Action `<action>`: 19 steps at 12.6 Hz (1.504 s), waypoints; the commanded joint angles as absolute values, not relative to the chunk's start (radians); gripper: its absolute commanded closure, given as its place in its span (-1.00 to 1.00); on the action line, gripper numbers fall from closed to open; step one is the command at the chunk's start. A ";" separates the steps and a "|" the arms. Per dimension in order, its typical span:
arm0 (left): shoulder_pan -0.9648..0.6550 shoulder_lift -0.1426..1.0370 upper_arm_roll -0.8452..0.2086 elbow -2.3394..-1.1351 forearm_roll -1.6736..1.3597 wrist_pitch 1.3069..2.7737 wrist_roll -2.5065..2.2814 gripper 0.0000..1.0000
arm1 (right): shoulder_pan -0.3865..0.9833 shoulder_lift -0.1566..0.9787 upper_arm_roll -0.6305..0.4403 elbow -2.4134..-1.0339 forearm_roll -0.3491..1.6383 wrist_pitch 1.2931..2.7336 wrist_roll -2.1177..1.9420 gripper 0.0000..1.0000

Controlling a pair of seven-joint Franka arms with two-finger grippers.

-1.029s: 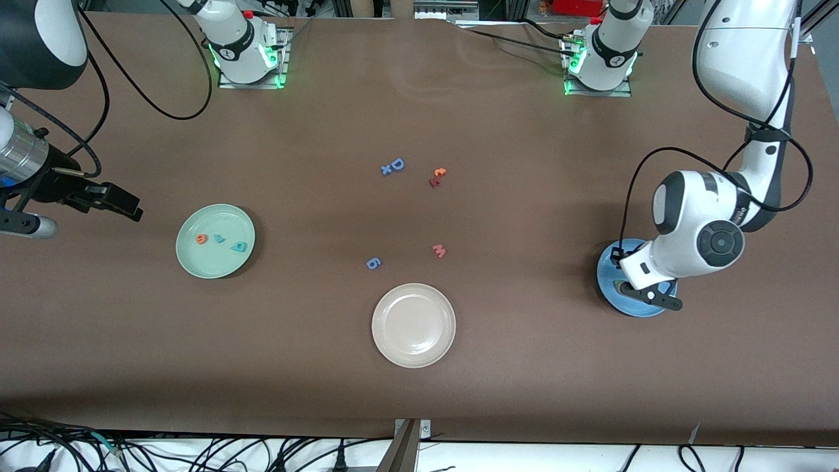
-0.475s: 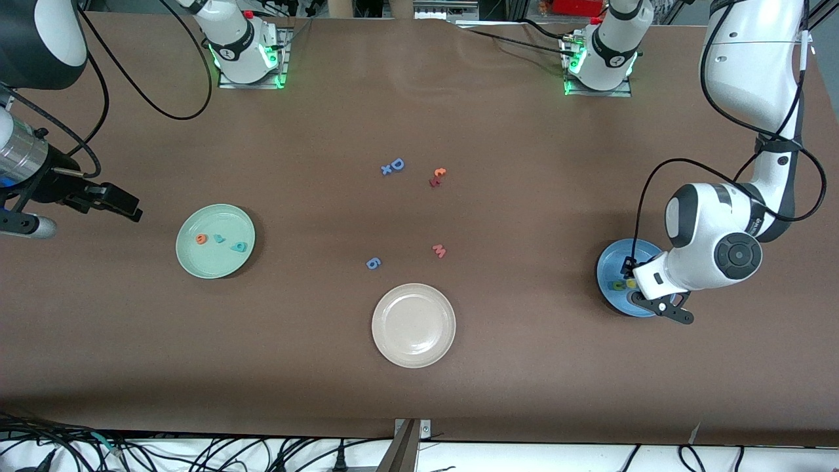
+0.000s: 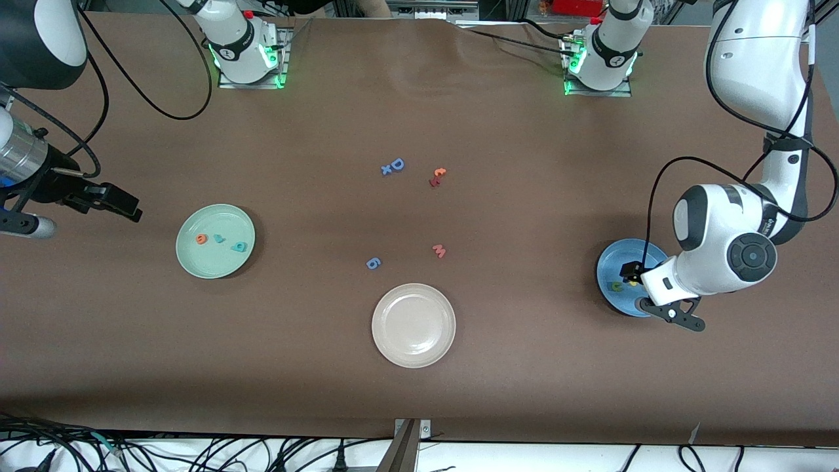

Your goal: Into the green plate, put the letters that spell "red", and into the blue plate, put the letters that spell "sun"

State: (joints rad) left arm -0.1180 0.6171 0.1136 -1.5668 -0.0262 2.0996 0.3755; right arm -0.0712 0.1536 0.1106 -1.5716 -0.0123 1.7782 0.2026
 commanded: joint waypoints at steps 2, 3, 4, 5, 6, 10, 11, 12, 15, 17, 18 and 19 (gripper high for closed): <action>-0.103 0.620 0.107 -1.482 -0.018 2.008 0.374 -1.00 | -0.083 0.141 0.120 -1.575 -0.011 1.779 0.204 -0.99; -0.106 0.612 0.106 -1.459 -0.018 1.976 0.353 -1.00 | -0.083 0.141 0.120 -1.575 -0.015 1.781 0.203 -0.99; -0.113 0.603 0.104 -1.447 -0.015 1.945 0.310 -1.00 | -0.083 0.141 0.120 -1.575 -0.017 1.779 0.204 -1.00; -0.120 0.598 0.103 -1.430 -0.008 1.921 0.275 -1.00 | -0.083 0.141 0.120 -1.575 -0.017 1.779 0.204 -0.99; -0.120 0.598 0.100 -1.414 -0.006 1.896 0.267 -1.00 | -0.083 0.141 0.121 -1.575 -0.018 1.779 0.204 -0.99; -0.170 0.507 0.112 -1.455 -0.005 1.864 0.180 -1.00 | -0.083 0.141 0.121 -1.575 -0.018 1.779 0.202 -0.99; -0.178 0.461 0.112 -1.497 -0.006 1.864 0.167 -1.00 | -0.083 0.141 0.121 -1.575 -0.018 1.779 0.202 -0.99; -0.179 0.406 0.110 -1.550 -0.006 1.867 0.125 -1.00 | -0.083 0.141 0.121 -1.575 -0.018 1.779 0.202 -0.99; -0.175 0.247 0.107 -1.660 -0.005 1.867 0.072 -1.00 | -0.083 0.141 0.121 -1.575 -0.018 1.779 0.202 -0.99; -0.144 0.168 0.107 -1.695 -0.002 1.861 0.075 -1.00 | -0.083 0.141 0.121 -1.575 -0.017 1.779 0.202 -0.99; -0.121 0.138 0.106 -1.695 0.006 1.841 0.077 -1.00 | -0.083 0.141 0.123 -1.575 -0.015 1.779 0.202 -0.99; -0.098 0.112 0.106 -1.697 0.006 1.832 0.086 -1.00 | -0.083 0.141 0.123 -1.575 -0.015 1.781 0.202 -0.99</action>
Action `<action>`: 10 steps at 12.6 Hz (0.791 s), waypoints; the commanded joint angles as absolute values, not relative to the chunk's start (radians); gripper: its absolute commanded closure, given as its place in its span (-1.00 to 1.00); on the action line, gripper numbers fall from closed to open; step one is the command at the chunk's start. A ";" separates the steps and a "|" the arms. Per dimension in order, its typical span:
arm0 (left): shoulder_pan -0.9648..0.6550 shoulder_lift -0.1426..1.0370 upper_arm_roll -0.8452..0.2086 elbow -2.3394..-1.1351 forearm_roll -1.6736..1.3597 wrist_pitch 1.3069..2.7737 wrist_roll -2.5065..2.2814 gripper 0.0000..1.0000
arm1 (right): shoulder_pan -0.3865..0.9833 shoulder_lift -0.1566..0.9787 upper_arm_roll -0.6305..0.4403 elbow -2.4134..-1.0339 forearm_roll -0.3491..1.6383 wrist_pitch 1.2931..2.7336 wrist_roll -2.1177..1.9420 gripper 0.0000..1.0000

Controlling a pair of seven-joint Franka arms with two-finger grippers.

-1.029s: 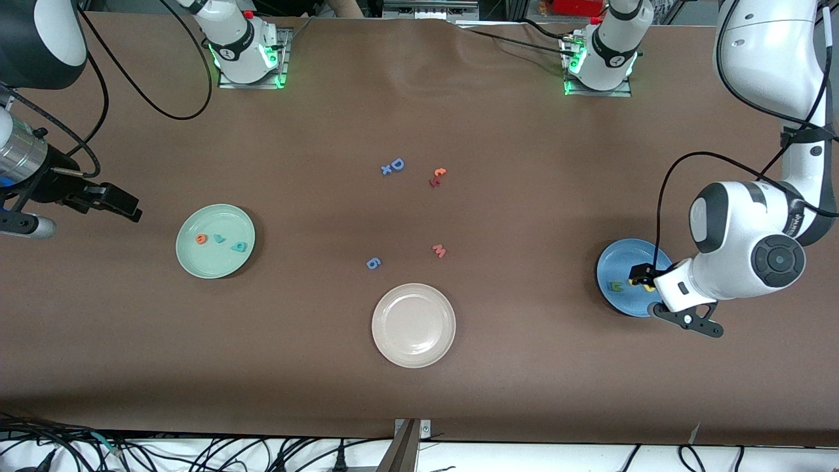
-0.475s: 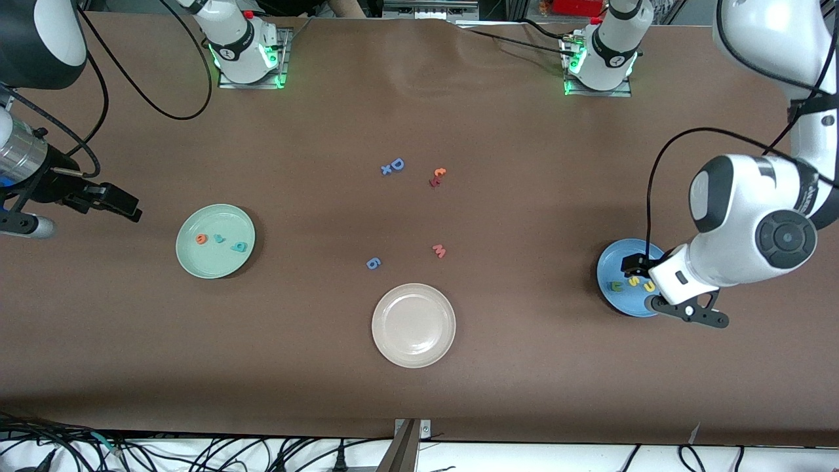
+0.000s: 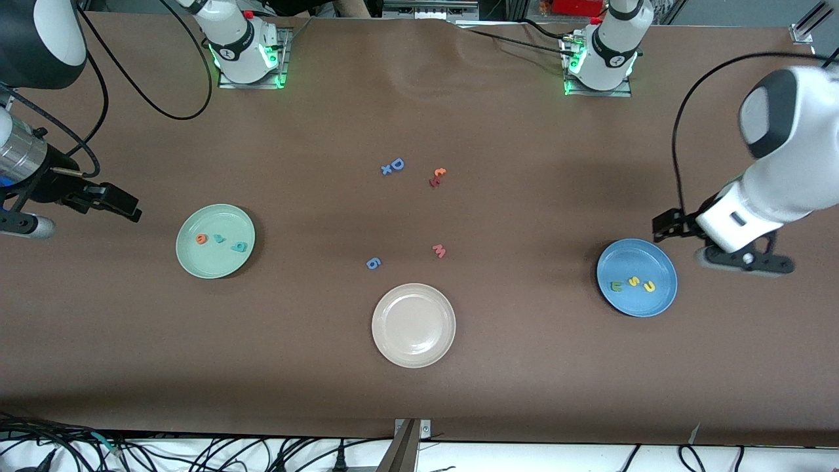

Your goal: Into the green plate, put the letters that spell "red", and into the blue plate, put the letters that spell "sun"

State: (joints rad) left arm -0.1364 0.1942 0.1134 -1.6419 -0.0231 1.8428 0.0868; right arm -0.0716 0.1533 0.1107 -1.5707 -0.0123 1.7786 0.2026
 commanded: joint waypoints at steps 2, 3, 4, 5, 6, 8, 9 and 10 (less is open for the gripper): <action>-0.095 0.068 0.107 -1.700 0.006 1.809 0.087 -1.00 | -0.083 0.140 0.123 -1.575 -0.014 1.778 0.202 -0.99; -0.094 0.049 0.107 -1.694 0.008 1.786 0.087 -1.00 | -0.083 0.140 0.123 -1.575 -0.014 1.778 0.202 -1.00; -0.089 0.032 0.106 -1.690 0.027 1.775 0.089 -1.00 | -0.083 0.140 0.123 -1.575 -0.014 1.778 0.202 -0.99; -0.087 0.016 0.106 -1.692 0.043 1.772 0.090 -1.00 | -0.083 0.140 0.123 -1.575 -0.012 1.778 0.202 -0.99; -0.087 0.000 0.106 -1.693 0.043 1.755 0.091 -1.00 | -0.083 0.140 0.123 -1.575 -0.014 1.778 0.202 -0.99; -0.090 -0.005 0.106 -1.686 0.028 1.702 0.101 -1.00 | -0.083 0.140 0.123 -1.575 -0.012 1.778 0.202 -0.99; -0.092 -0.005 0.106 -1.684 0.029 1.694 0.106 -1.00 | -0.083 0.140 0.123 -1.575 -0.014 1.776 0.202 -0.99; -0.092 -0.006 0.106 -1.684 0.029 1.692 0.106 -1.00 | -0.083 0.140 0.123 -1.575 -0.012 1.778 0.202 -0.99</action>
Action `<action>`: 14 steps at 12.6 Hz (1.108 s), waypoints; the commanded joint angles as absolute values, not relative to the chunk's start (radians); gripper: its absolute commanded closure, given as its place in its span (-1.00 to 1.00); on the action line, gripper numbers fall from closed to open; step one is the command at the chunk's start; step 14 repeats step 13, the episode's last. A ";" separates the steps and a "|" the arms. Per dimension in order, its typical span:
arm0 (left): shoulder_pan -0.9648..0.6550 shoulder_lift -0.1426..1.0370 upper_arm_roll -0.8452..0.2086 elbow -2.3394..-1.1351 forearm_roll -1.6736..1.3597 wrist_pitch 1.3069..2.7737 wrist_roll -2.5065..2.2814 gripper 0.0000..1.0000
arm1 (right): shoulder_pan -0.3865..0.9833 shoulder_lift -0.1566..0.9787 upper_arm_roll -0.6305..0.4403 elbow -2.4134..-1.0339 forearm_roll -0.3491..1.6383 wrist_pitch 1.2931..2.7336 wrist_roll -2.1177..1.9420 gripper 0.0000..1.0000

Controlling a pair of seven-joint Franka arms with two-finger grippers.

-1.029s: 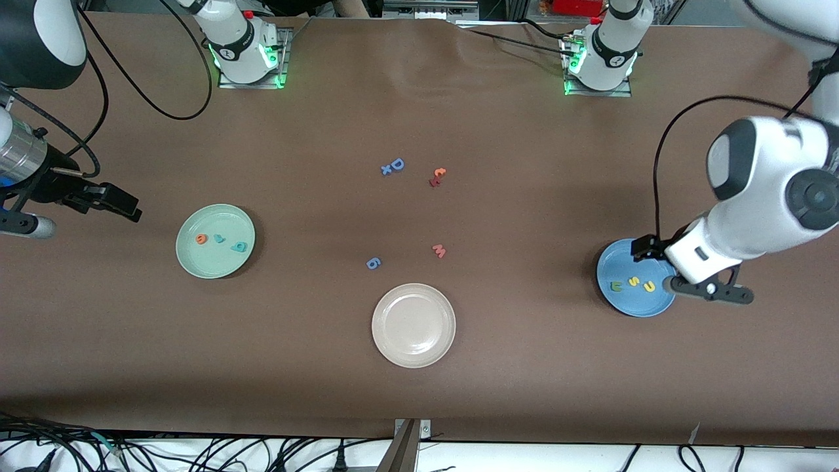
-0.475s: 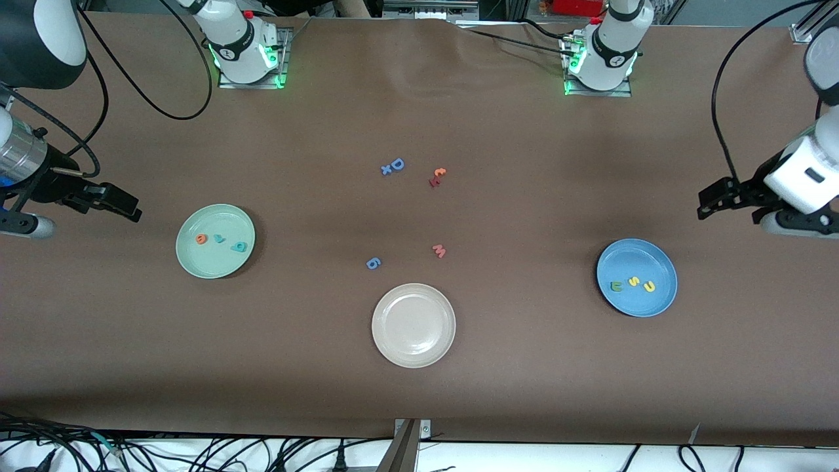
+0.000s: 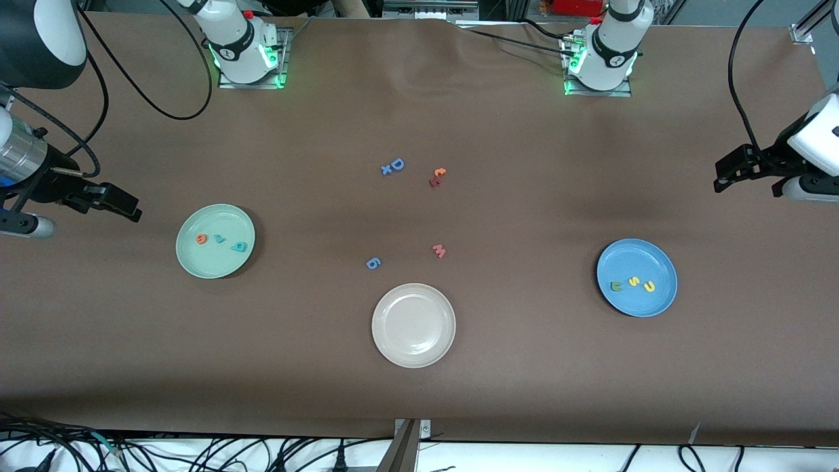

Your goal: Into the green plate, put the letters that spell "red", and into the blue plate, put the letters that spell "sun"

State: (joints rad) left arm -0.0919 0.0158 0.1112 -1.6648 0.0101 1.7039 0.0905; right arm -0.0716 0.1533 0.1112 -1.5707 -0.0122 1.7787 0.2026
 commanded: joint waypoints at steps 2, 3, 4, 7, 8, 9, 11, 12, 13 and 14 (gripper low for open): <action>-0.097 -0.006 0.106 -1.683 0.034 1.684 0.104 -1.00 | -0.083 0.140 0.123 -1.575 -0.012 1.778 0.202 -0.99; -0.098 -0.006 0.106 -1.681 0.034 1.674 0.104 -1.00 | -0.083 0.140 0.123 -1.575 -0.012 1.778 0.202 -0.99; -0.098 -0.006 0.106 -1.680 0.034 1.672 0.106 -1.00 | -0.083 0.140 0.123 -1.575 -0.012 1.779 0.202 -0.99; -0.097 -0.006 0.104 -1.667 0.031 1.597 0.120 -1.00 | -0.083 0.138 0.123 -1.575 -0.012 1.778 0.202 -0.99; -0.100 -0.006 0.104 -1.666 0.032 1.597 0.120 -1.00 | -0.083 0.138 0.123 -1.575 -0.011 1.778 0.202 -0.99; -0.101 -0.005 0.103 -1.666 0.032 1.597 0.120 -1.00 | -0.083 0.138 0.123 -1.575 -0.011 1.778 0.202 -0.99; -0.100 -0.005 0.103 -1.664 0.031 1.597 0.141 -1.00 | -0.083 0.138 0.123 -1.575 -0.011 1.778 0.202 -0.99; -0.100 -0.005 0.103 -1.664 0.026 1.595 0.167 -1.00 | -0.083 0.138 0.123 -1.575 -0.011 1.776 0.202 -0.99; -0.098 -0.005 0.103 -1.664 0.023 1.595 0.167 -1.00 | -0.083 0.138 0.123 -1.575 -0.011 1.776 0.202 -0.99; -0.098 -0.005 0.103 -1.664 0.023 1.595 0.167 -1.00 | -0.083 0.138 0.123 -1.575 -0.011 1.776 0.202 -0.99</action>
